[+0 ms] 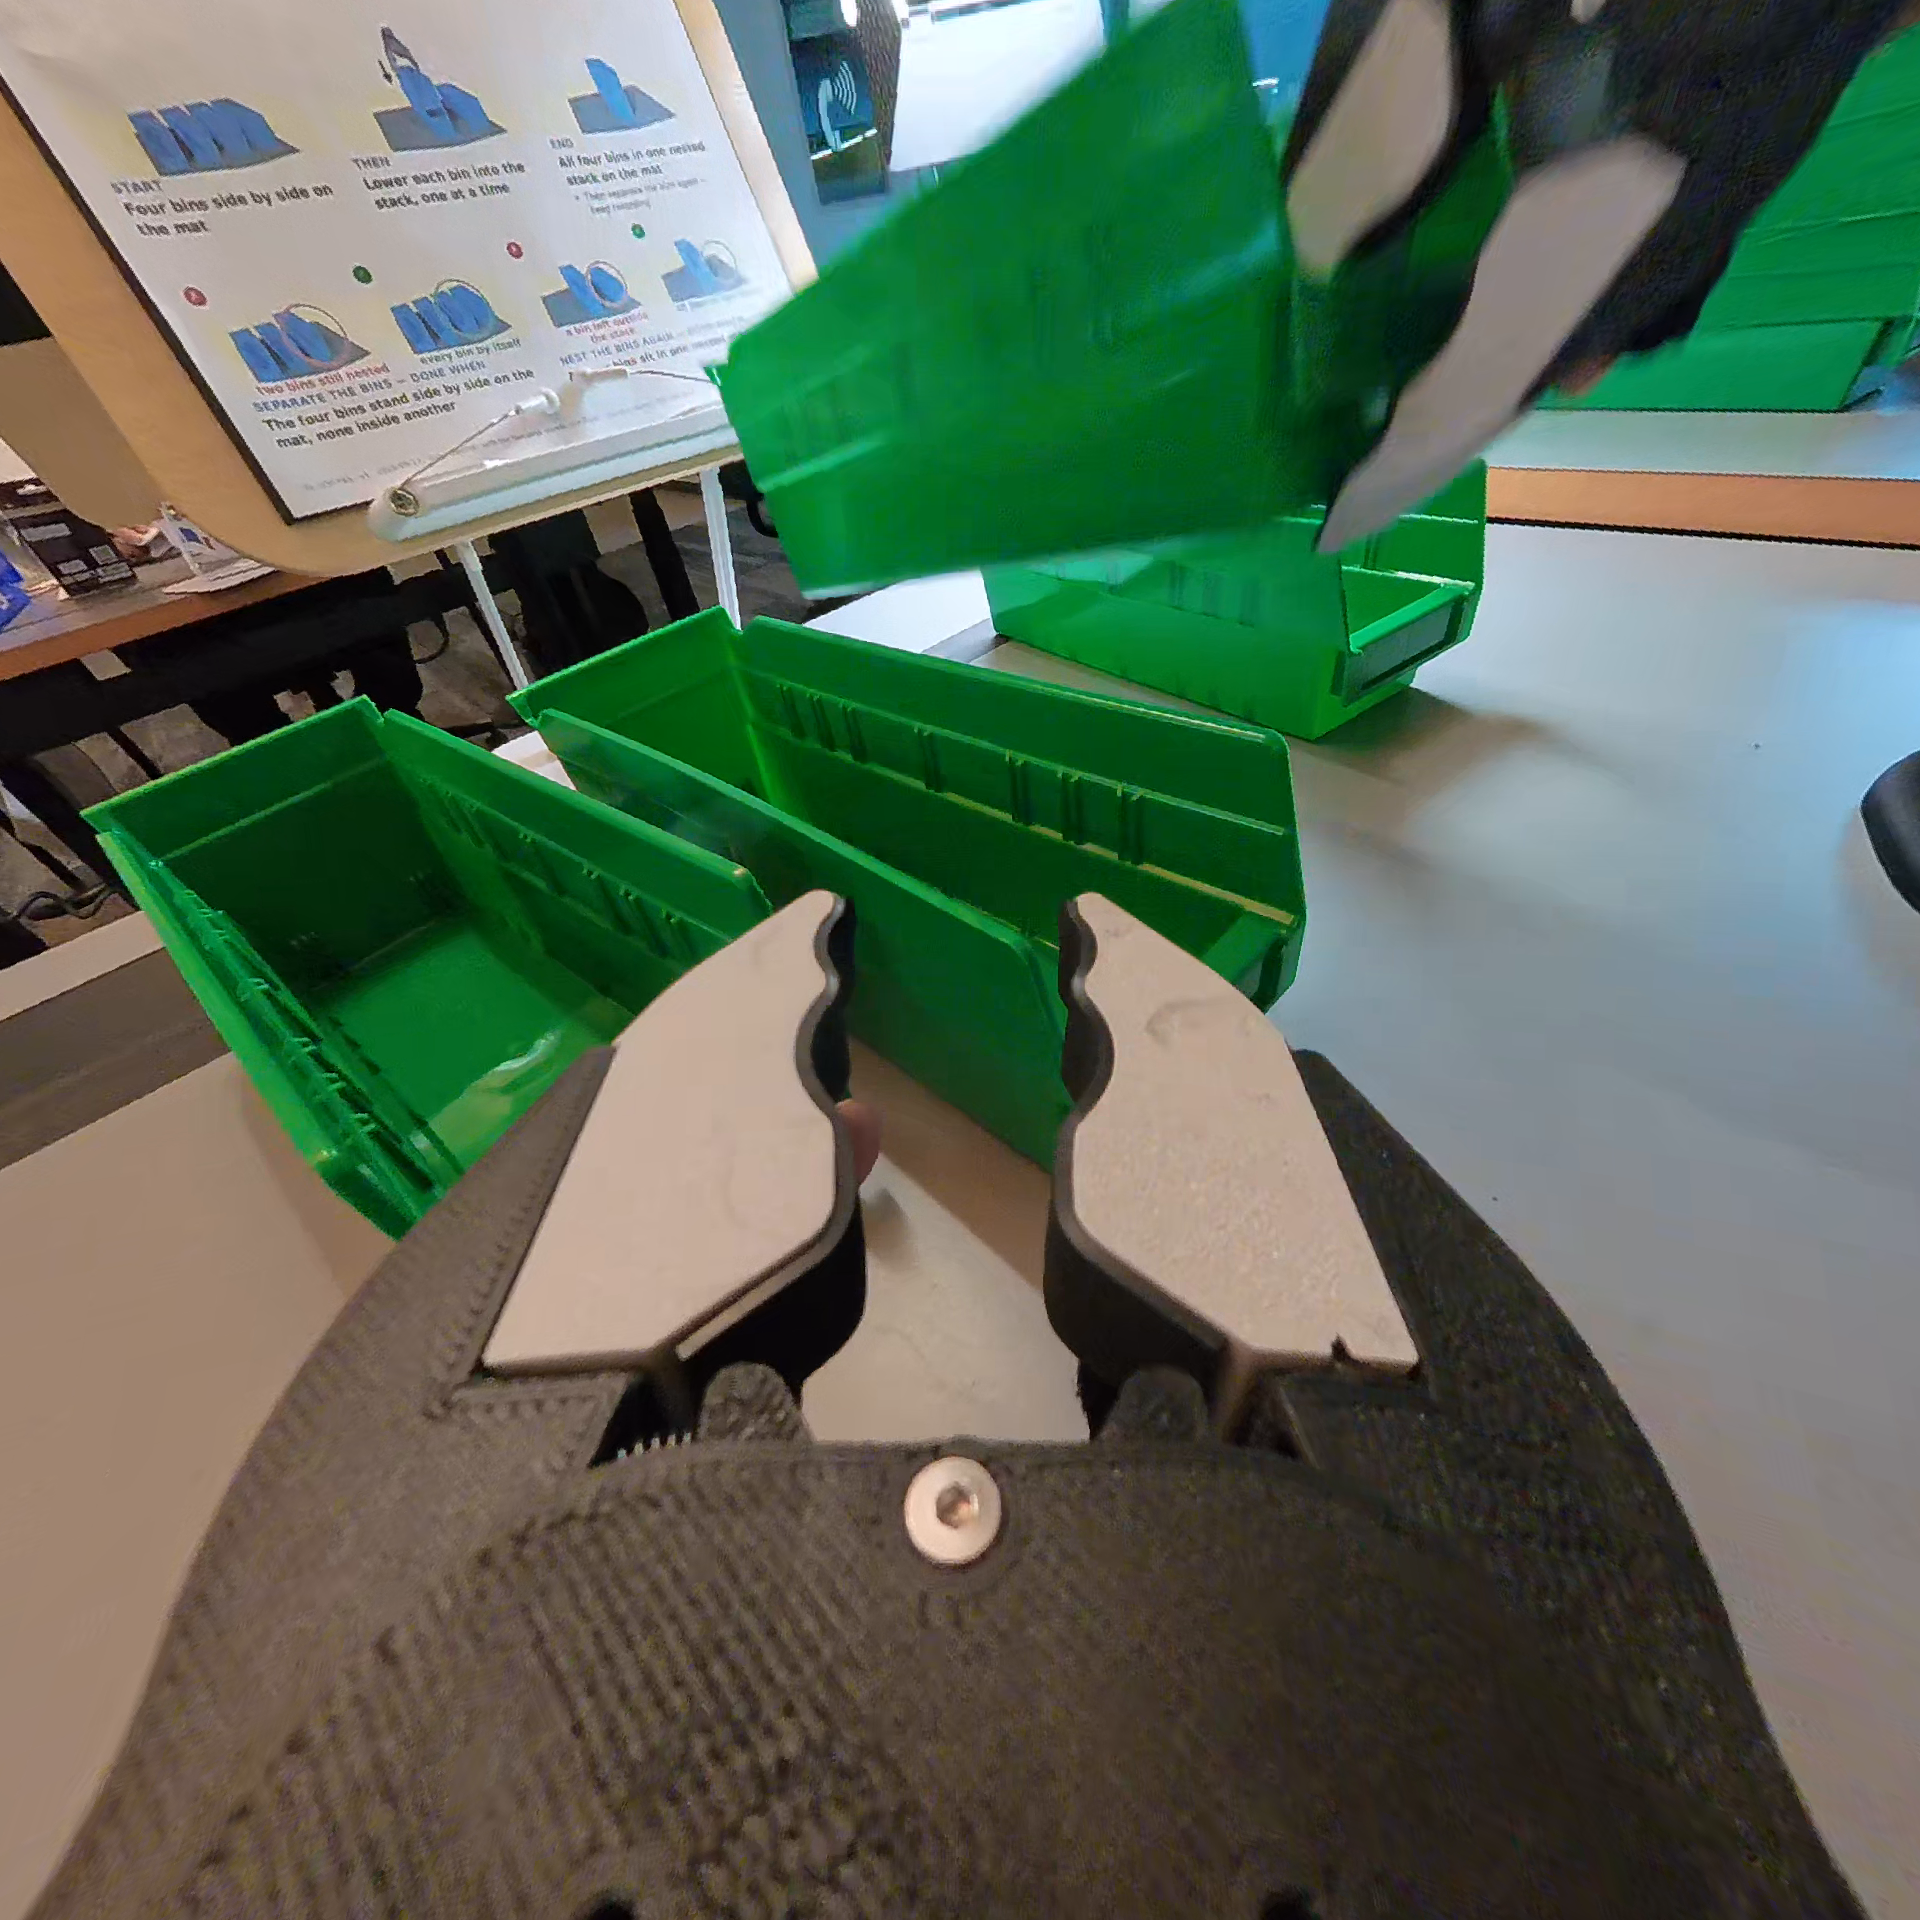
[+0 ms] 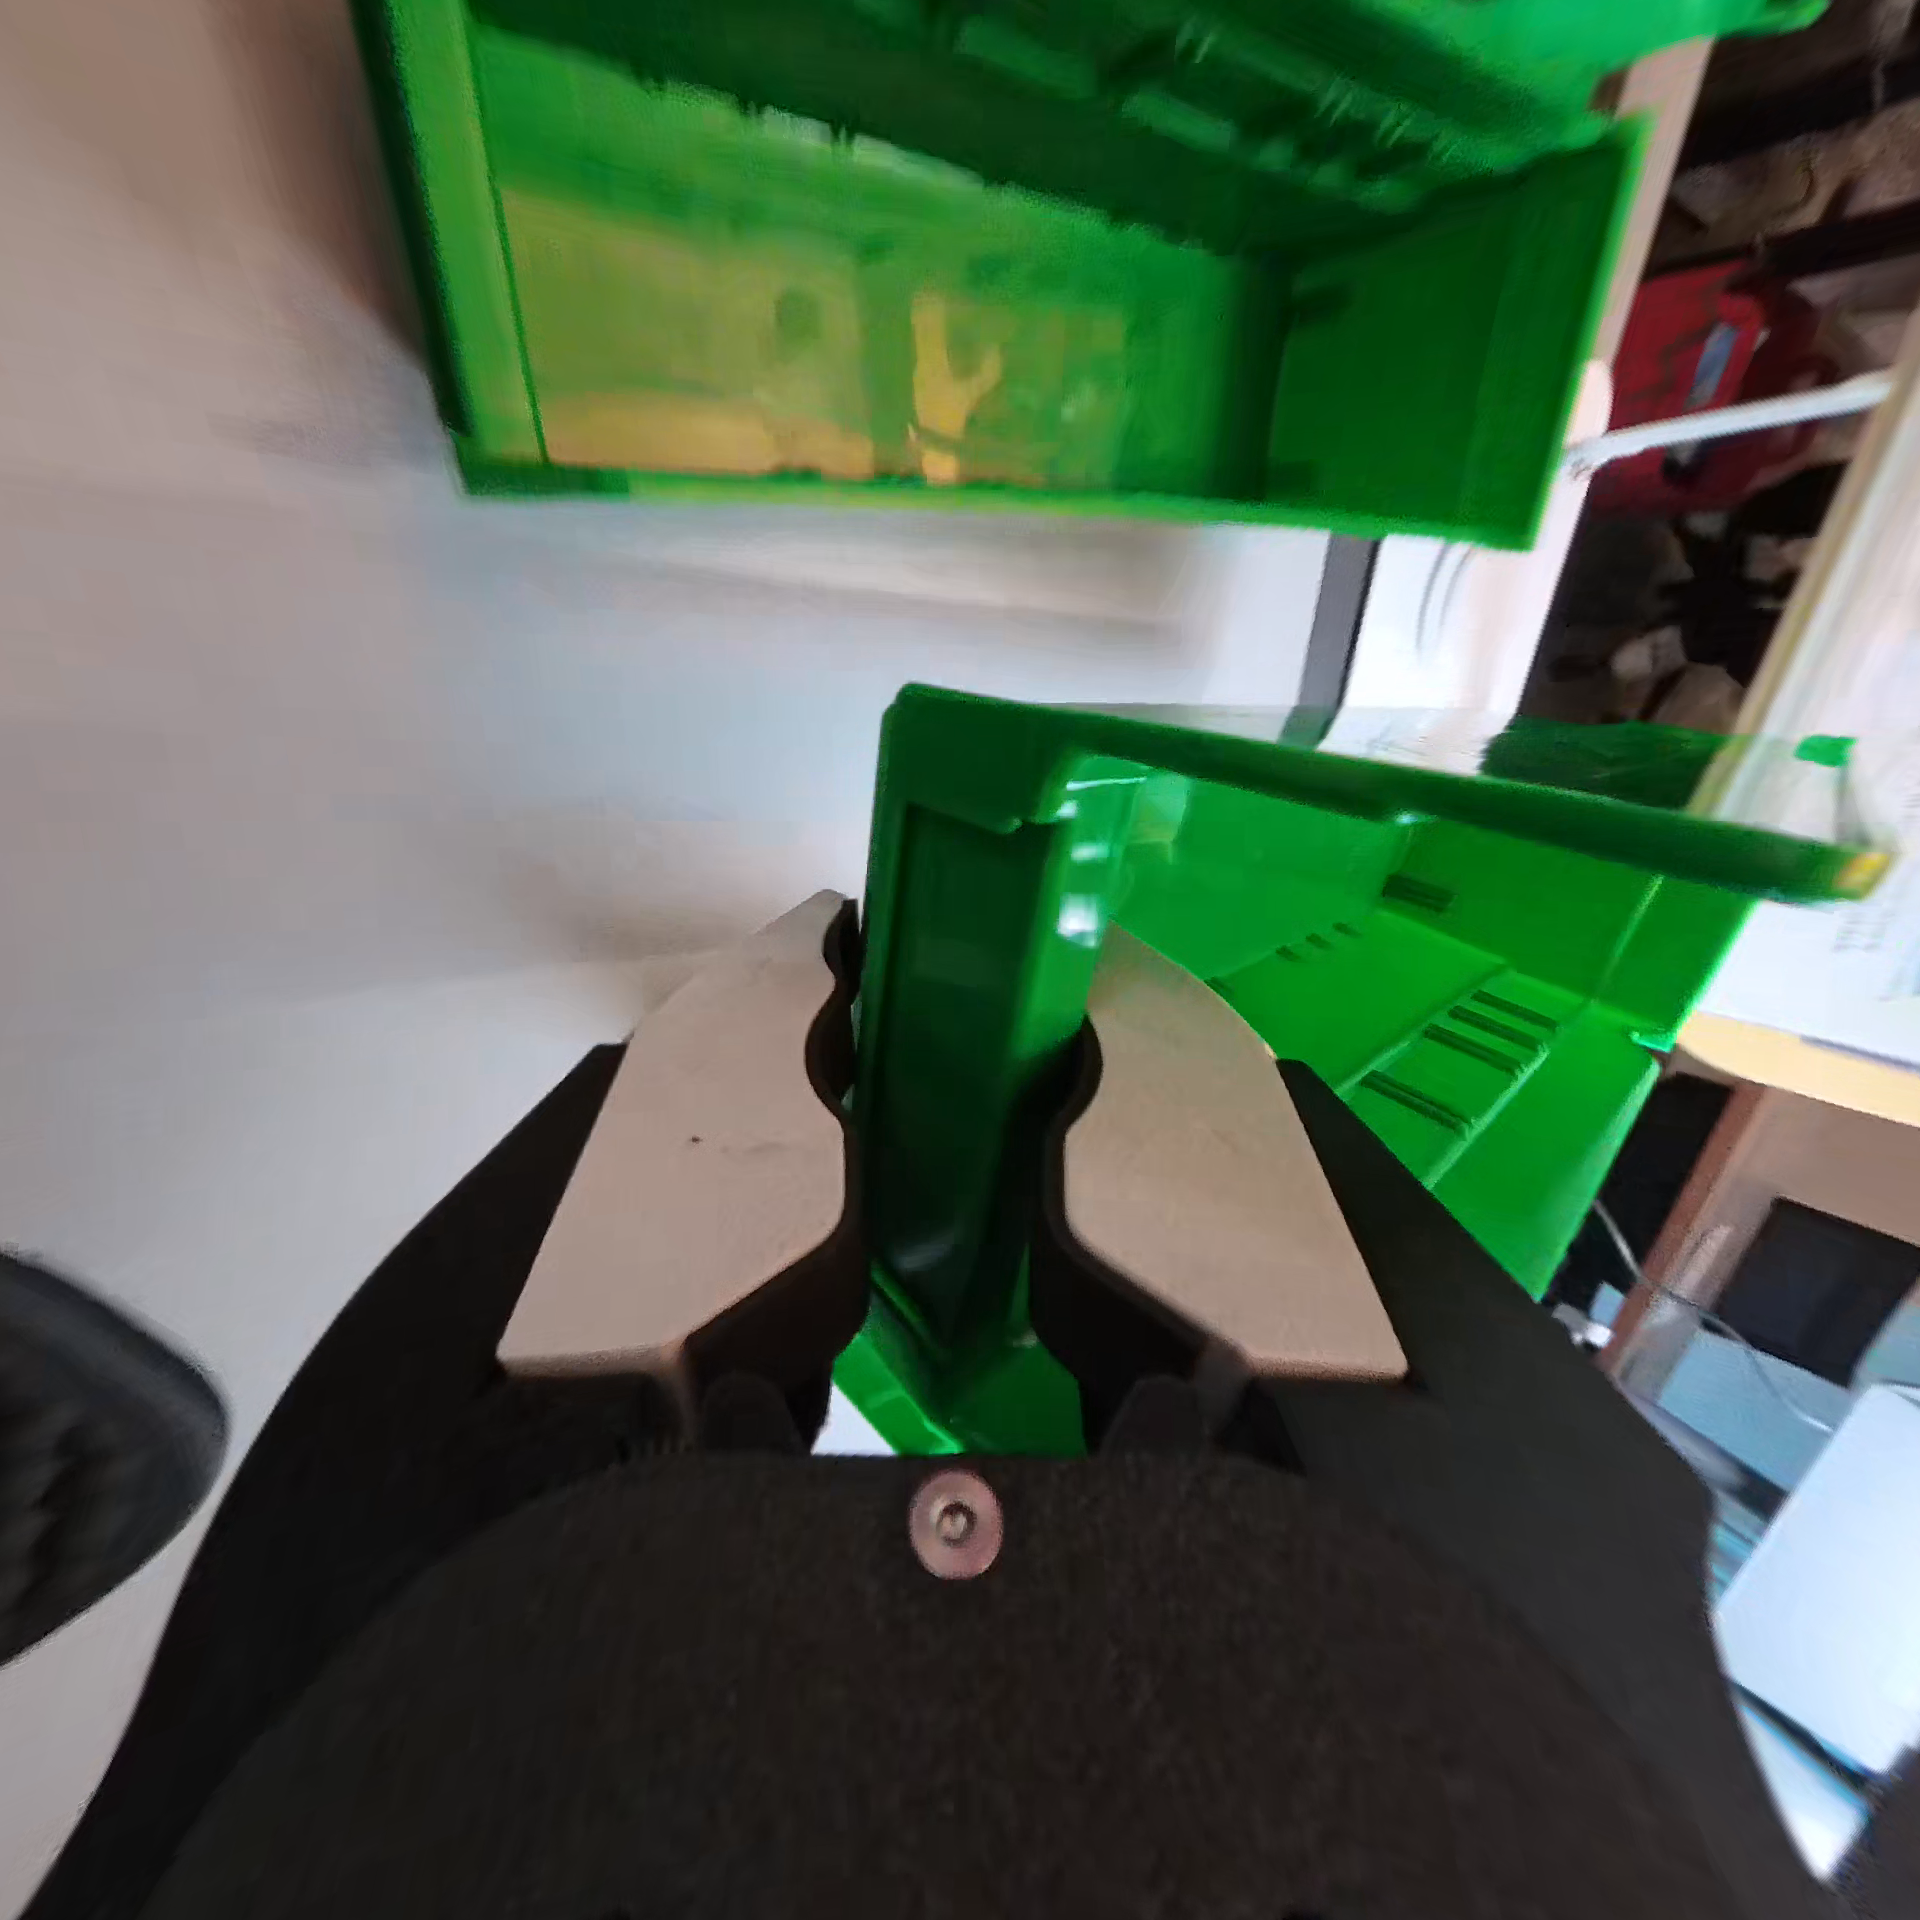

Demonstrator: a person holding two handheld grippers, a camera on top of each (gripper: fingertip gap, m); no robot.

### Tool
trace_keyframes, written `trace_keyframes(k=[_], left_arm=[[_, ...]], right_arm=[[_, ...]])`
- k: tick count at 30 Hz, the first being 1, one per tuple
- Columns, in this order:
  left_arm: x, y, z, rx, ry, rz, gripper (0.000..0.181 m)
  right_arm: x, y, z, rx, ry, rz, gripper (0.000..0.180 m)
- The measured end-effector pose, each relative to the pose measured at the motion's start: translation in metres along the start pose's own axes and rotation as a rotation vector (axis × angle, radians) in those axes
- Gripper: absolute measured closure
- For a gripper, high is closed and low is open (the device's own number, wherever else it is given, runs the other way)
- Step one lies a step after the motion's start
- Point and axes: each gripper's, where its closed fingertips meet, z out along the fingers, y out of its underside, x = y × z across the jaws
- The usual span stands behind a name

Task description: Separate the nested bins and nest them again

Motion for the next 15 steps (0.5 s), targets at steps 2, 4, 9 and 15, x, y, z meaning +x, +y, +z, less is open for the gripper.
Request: trace_keyframes(k=[2, 4, 9, 15], left_arm=[[0.000, 0.002, 0.001, -0.008, -0.003, 0.007, 0.143], [0.000, 0.004, 0.002, -0.015, -0.005, 0.009, 0.143], [-0.003, 0.010, 0.004, -0.035, -0.005, 0.002, 0.142], [0.000, 0.016, 0.006, -0.058, 0.007, 0.030, 0.139]], right_arm=[[-0.018, 0.012, 0.035, -0.023, 0.025, 0.001, 0.146], [-0.035, 0.023, 0.065, -0.059, 0.036, 0.001, 0.145], [-0.040, 0.036, 0.093, -0.126, 0.270, -0.100, 0.132], [-0.066, 0.002, 0.032, 0.196, 0.244, 0.142, 0.128]])
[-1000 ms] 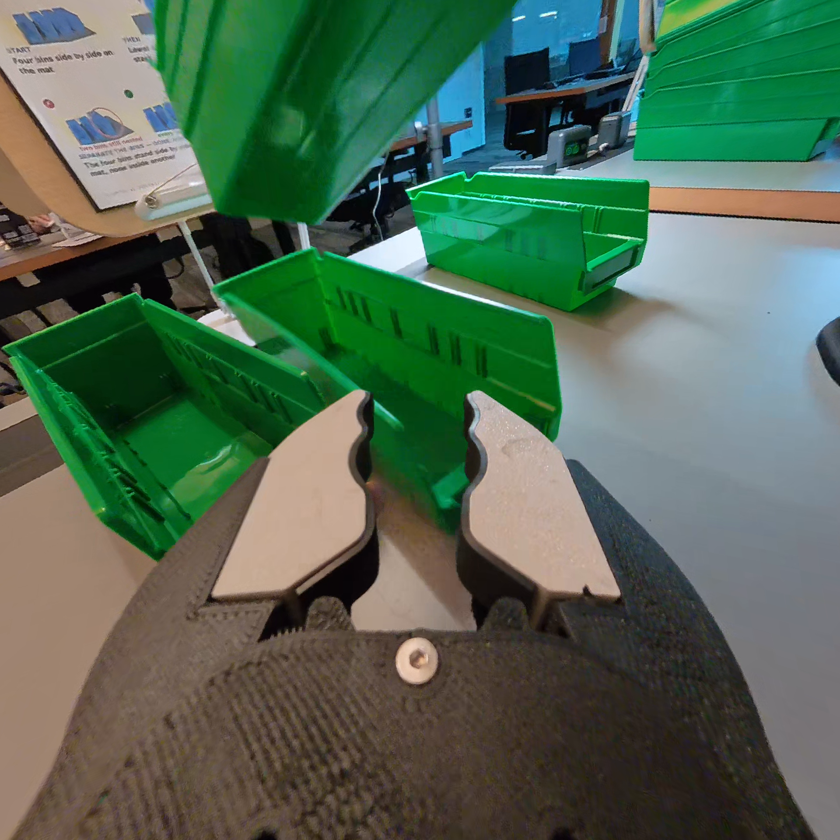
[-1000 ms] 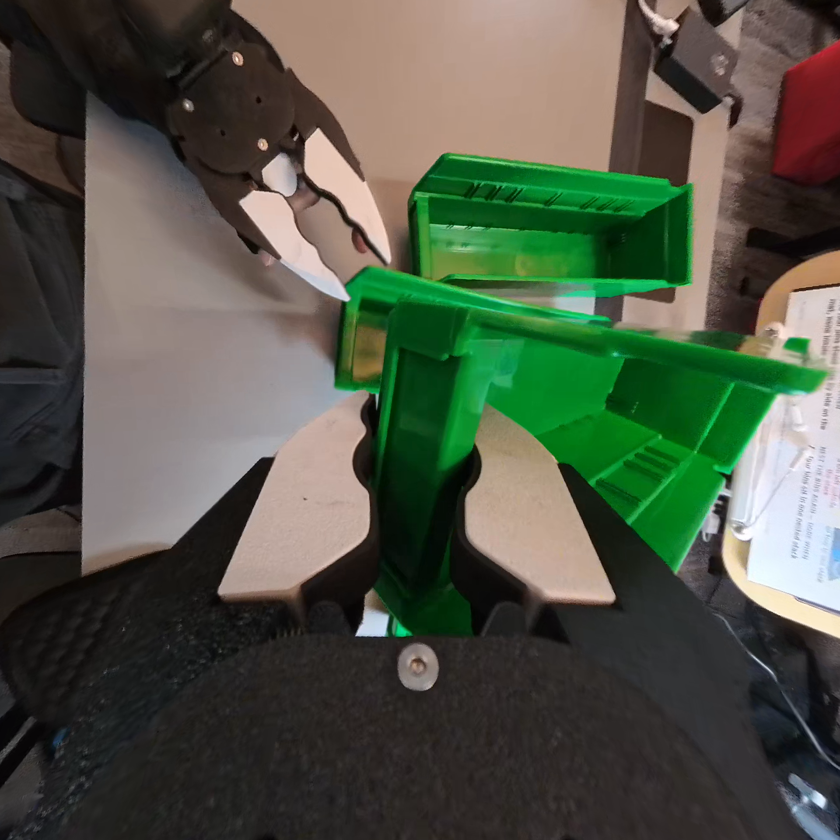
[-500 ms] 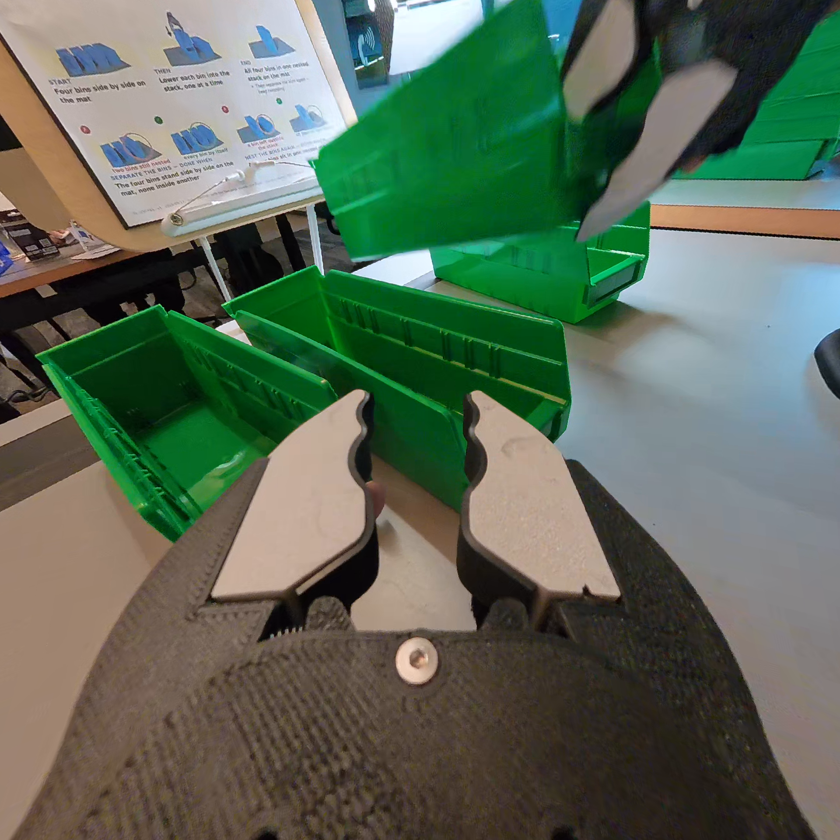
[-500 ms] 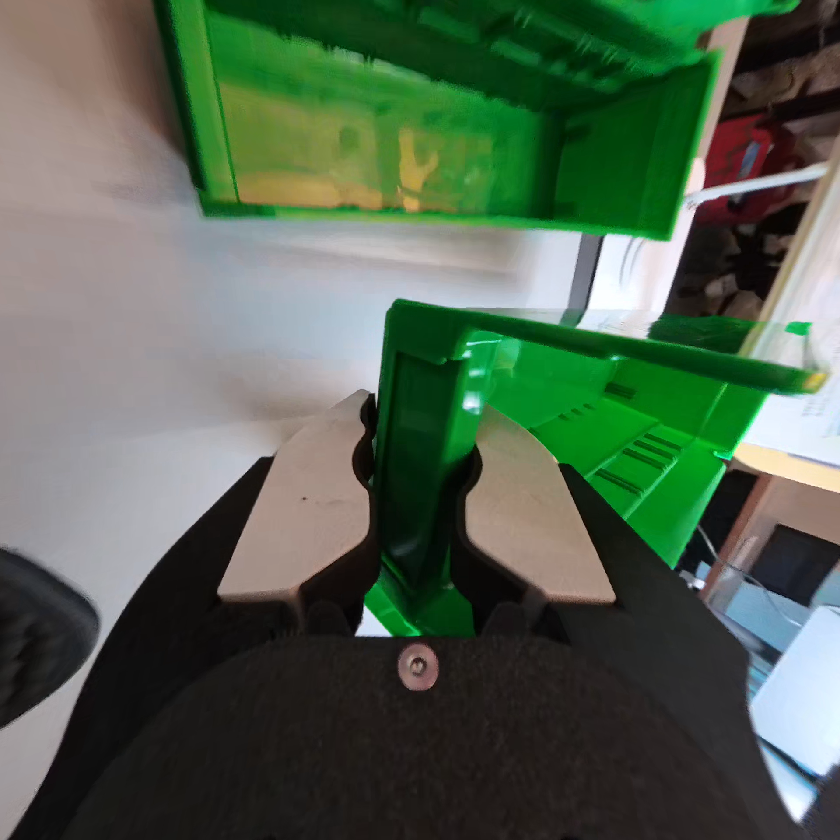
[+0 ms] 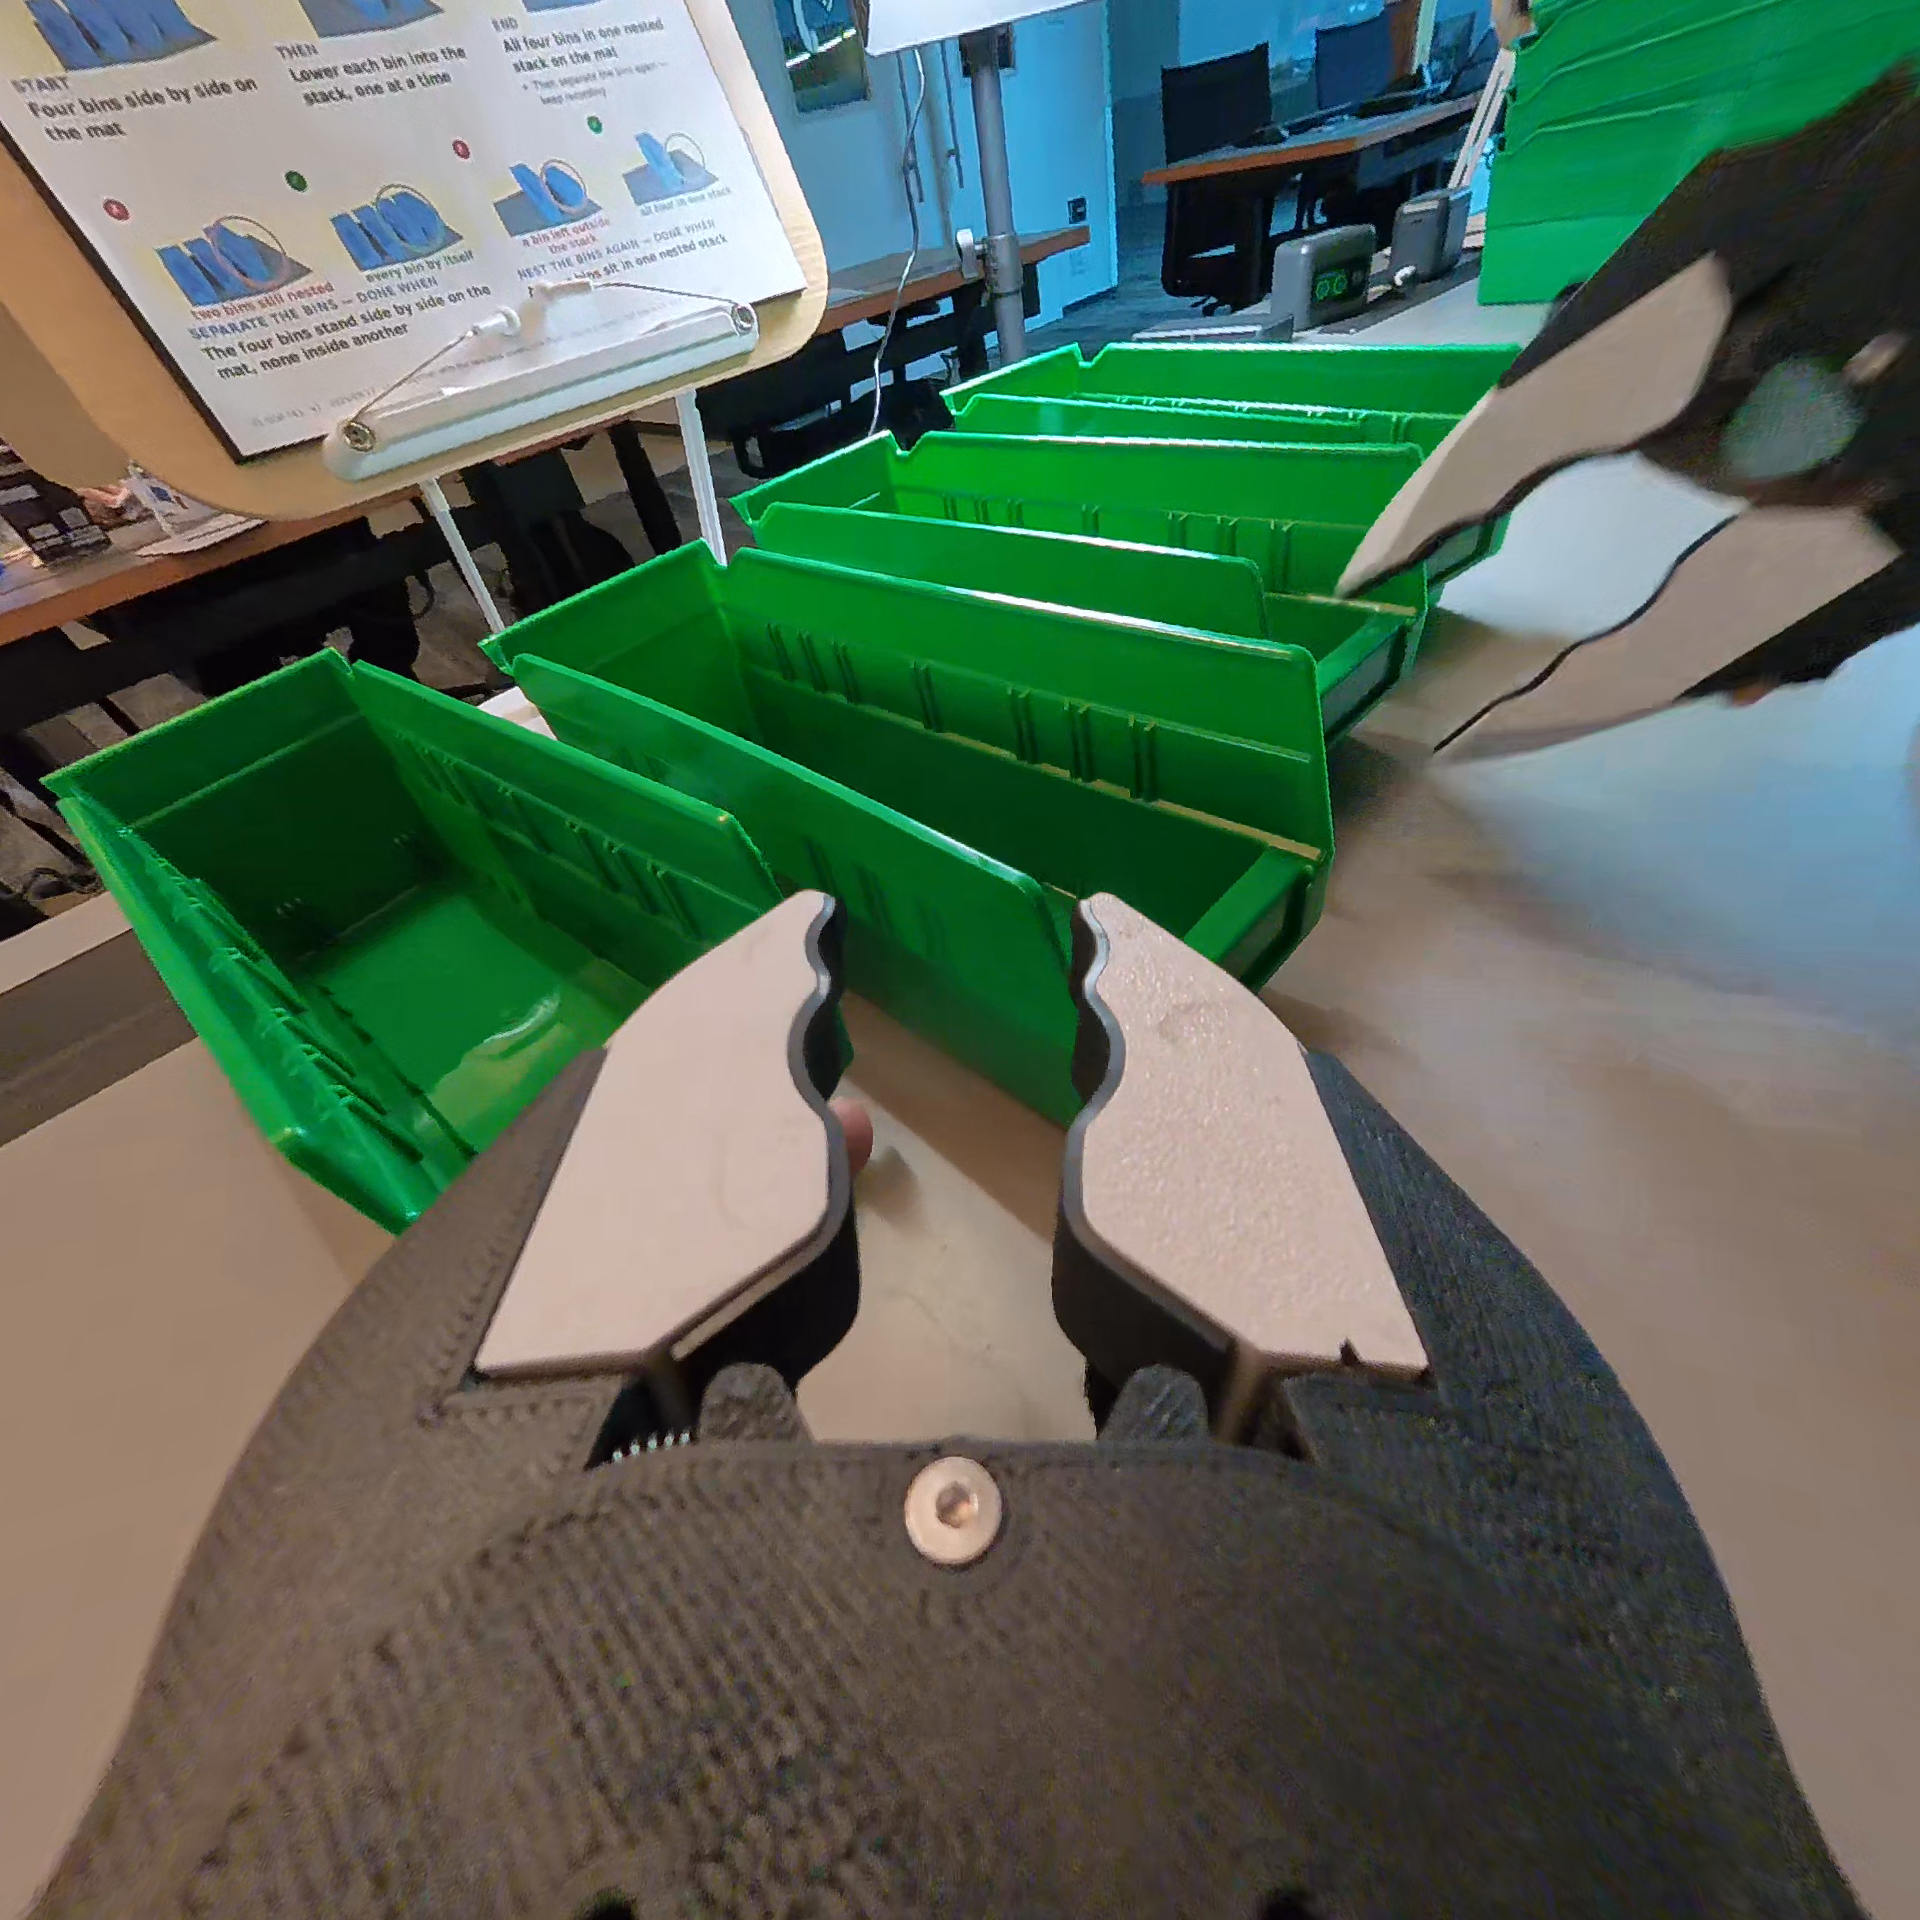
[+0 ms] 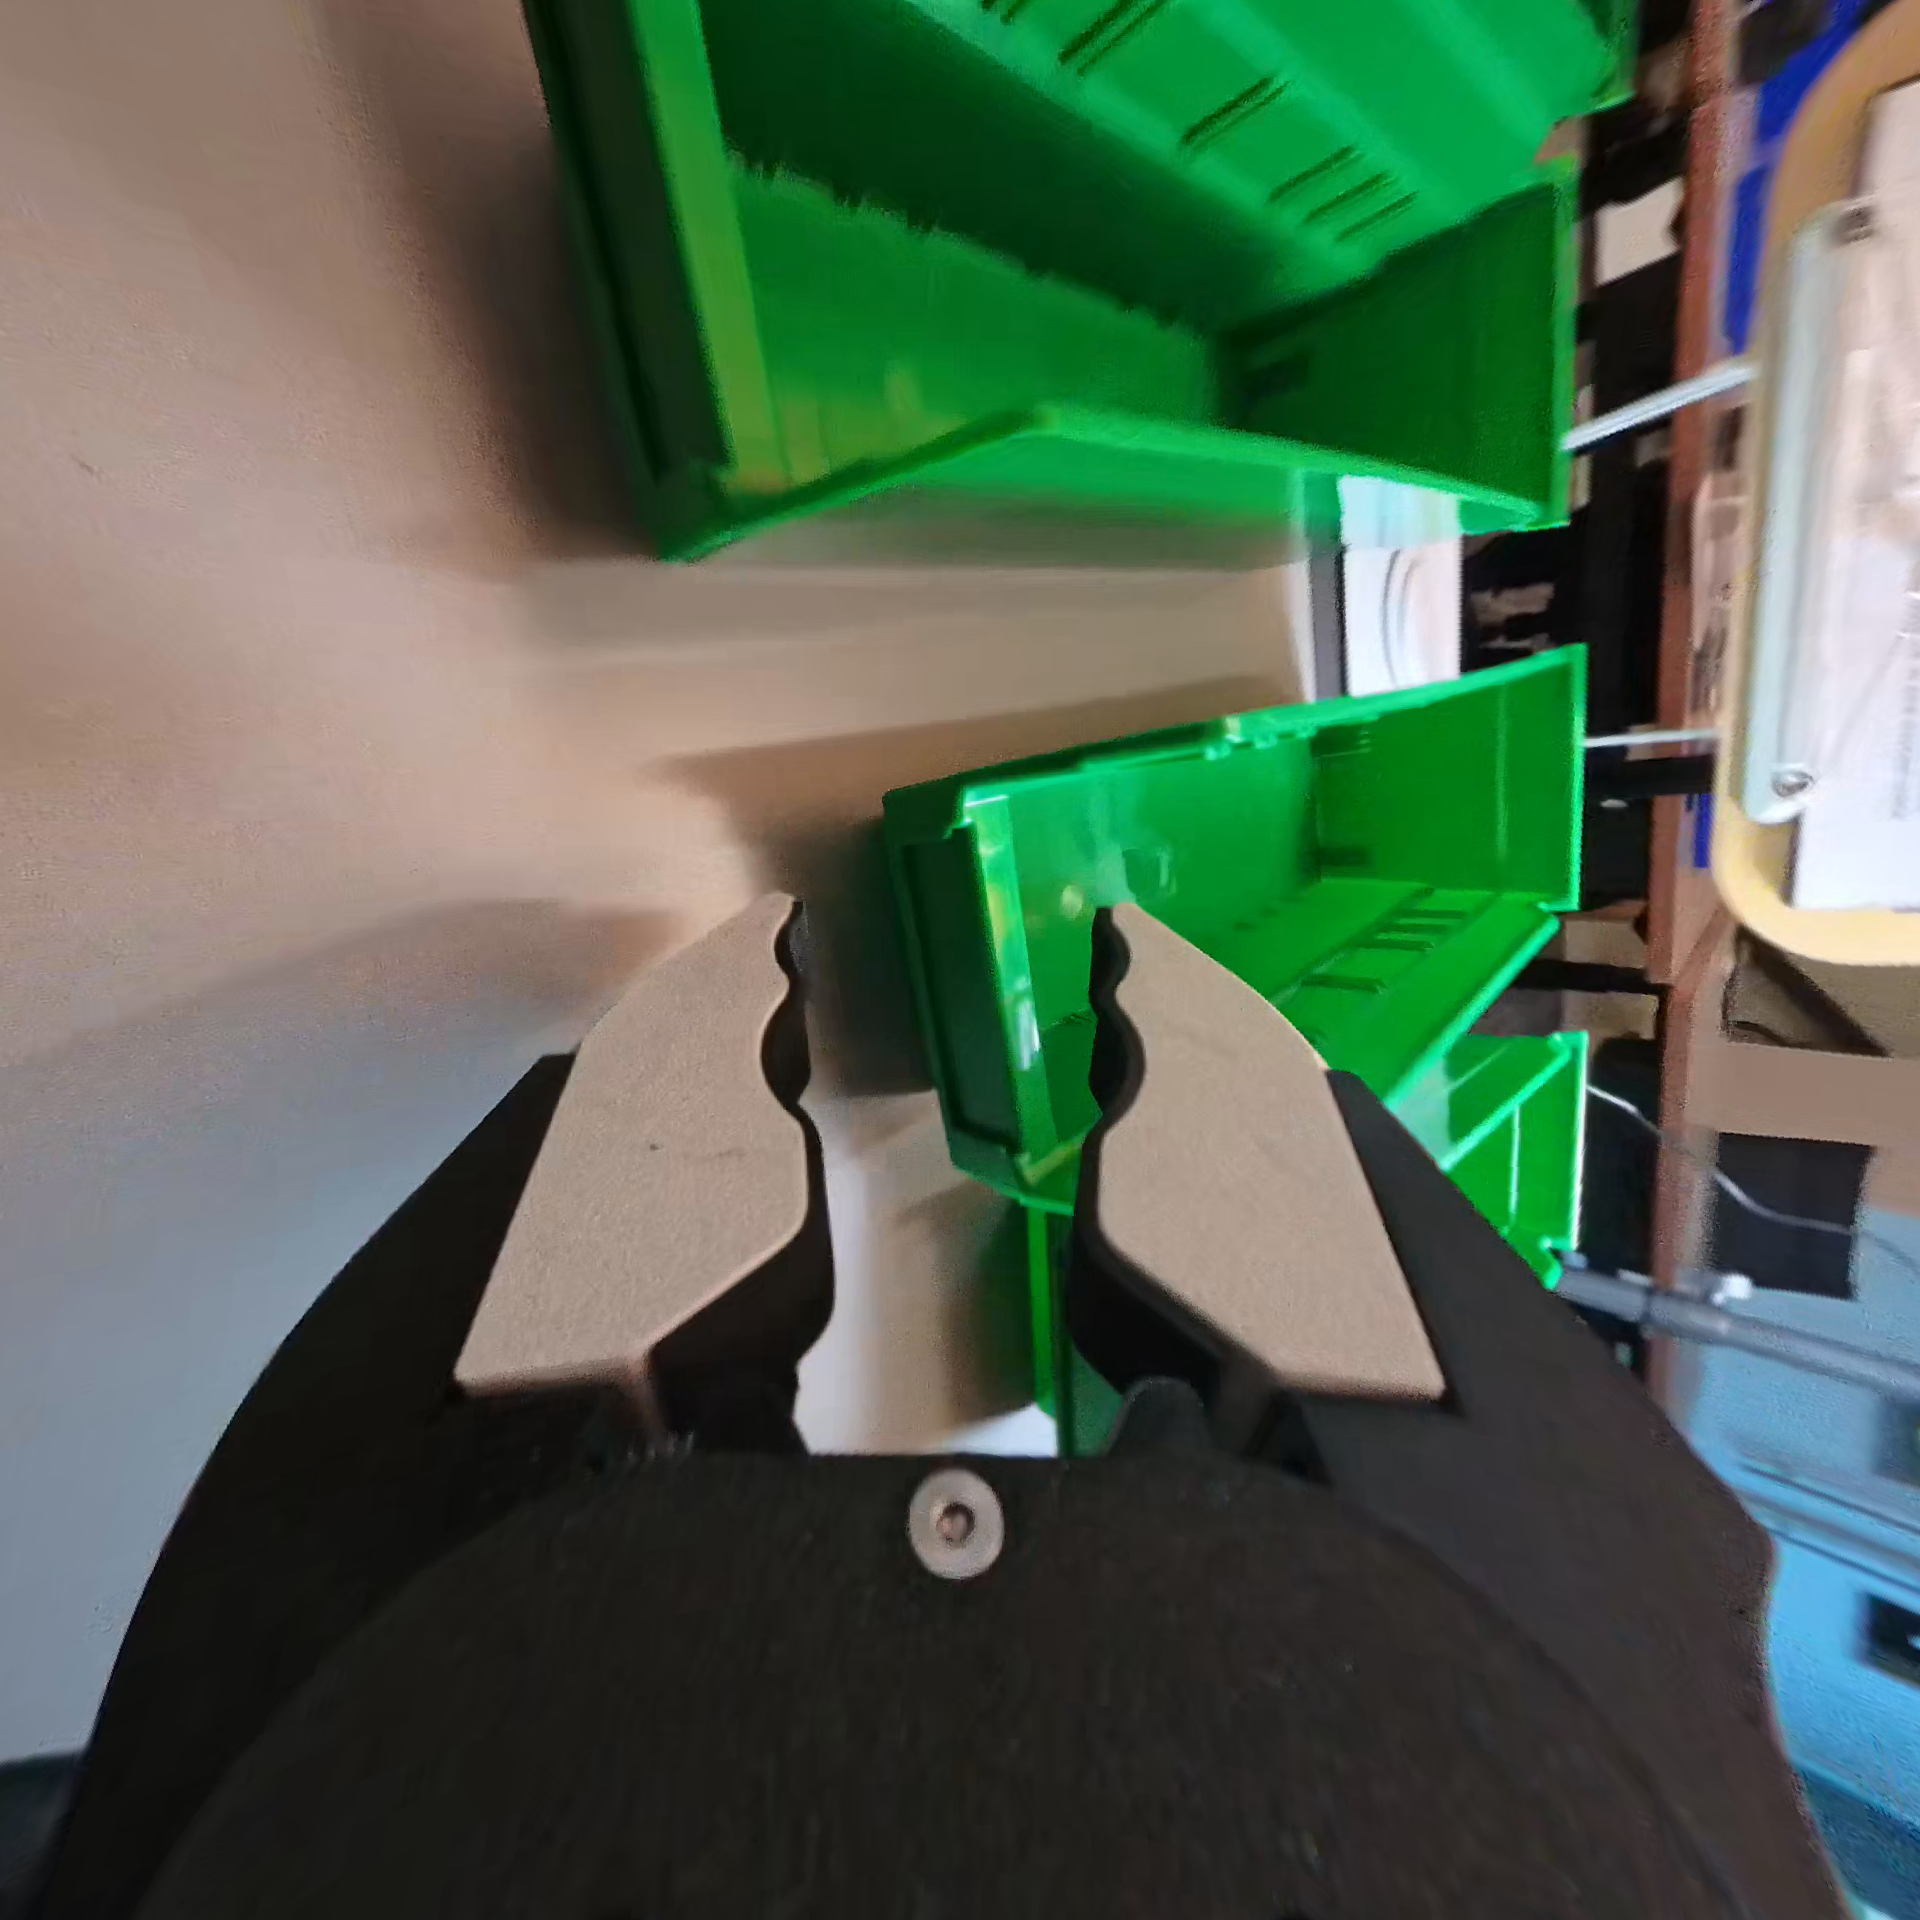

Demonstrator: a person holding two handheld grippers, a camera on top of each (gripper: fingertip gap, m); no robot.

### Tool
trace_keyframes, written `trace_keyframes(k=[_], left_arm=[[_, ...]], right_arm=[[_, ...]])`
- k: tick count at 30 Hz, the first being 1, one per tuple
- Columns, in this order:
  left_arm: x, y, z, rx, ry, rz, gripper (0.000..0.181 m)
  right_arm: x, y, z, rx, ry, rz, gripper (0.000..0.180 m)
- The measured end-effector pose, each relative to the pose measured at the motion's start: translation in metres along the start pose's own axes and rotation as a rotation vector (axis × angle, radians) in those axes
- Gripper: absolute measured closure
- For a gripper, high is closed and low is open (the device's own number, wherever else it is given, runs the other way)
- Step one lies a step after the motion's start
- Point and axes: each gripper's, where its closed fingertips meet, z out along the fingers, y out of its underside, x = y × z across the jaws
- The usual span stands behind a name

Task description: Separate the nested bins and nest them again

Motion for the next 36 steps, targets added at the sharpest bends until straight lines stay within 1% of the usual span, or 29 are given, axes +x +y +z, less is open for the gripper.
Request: trace_keyframes(k=[3, 5, 6, 7, 9, 11, 14, 17, 21, 24, 28, 33, 36], left_arm=[[0.005, 0.010, 0.003, -0.055, 0.016, 0.064, 0.137], [0.009, 0.025, 0.007, -0.136, 0.031, 0.123, 0.132], [0.011, 0.032, 0.010, -0.173, 0.031, 0.158, 0.132], [0.012, 0.038, 0.012, -0.196, 0.026, 0.195, 0.133], [0.014, 0.037, 0.017, -0.176, 0.016, 0.244, 0.143], [0.012, 0.036, 0.026, -0.179, -0.017, 0.290, 0.149], [0.000, 0.034, 0.043, -0.190, -0.095, 0.367, 0.154], [-0.012, 0.033, 0.056, -0.210, -0.165, 0.391, 0.156], [-0.012, 0.032, 0.064, -0.205, -0.171, 0.382, 0.157], [-0.006, 0.025, 0.058, -0.170, -0.114, 0.324, 0.149], [-0.011, 0.005, 0.028, -0.062, -0.060, 0.116, 0.139], [-0.048, -0.005, -0.012, 0.017, -0.109, -0.126, 0.127], [-0.065, -0.004, -0.027, 0.030, -0.154, -0.174, 0.123]], right_arm=[[0.014, 0.005, -0.035, 0.113, 0.090, 0.152, 0.130], [0.023, 0.027, -0.049, 0.132, 0.153, 0.255, 0.129], [0.026, 0.041, -0.053, 0.130, 0.180, 0.304, 0.128], [0.028, 0.057, -0.055, 0.119, 0.204, 0.346, 0.127], [0.031, 0.085, -0.055, 0.093, 0.252, 0.403, 0.124], [0.033, 0.101, -0.051, 0.100, 0.295, 0.452, 0.123], [0.039, 0.106, -0.044, 0.143, 0.357, 0.501, 0.125], [0.040, 0.104, -0.037, 0.159, 0.379, 0.512, 0.125], [0.036, 0.100, -0.032, 0.177, 0.401, 0.503, 0.127], [0.032, 0.096, -0.028, 0.206, 0.391, 0.520, 0.125], [0.035, 0.095, -0.030, 0.289, 0.355, 0.656, 0.120], [0.044, 0.102, -0.037, 0.376, 0.330, 0.858, 0.109], [0.051, 0.111, -0.045, 0.391, 0.363, 0.923, 0.106]])
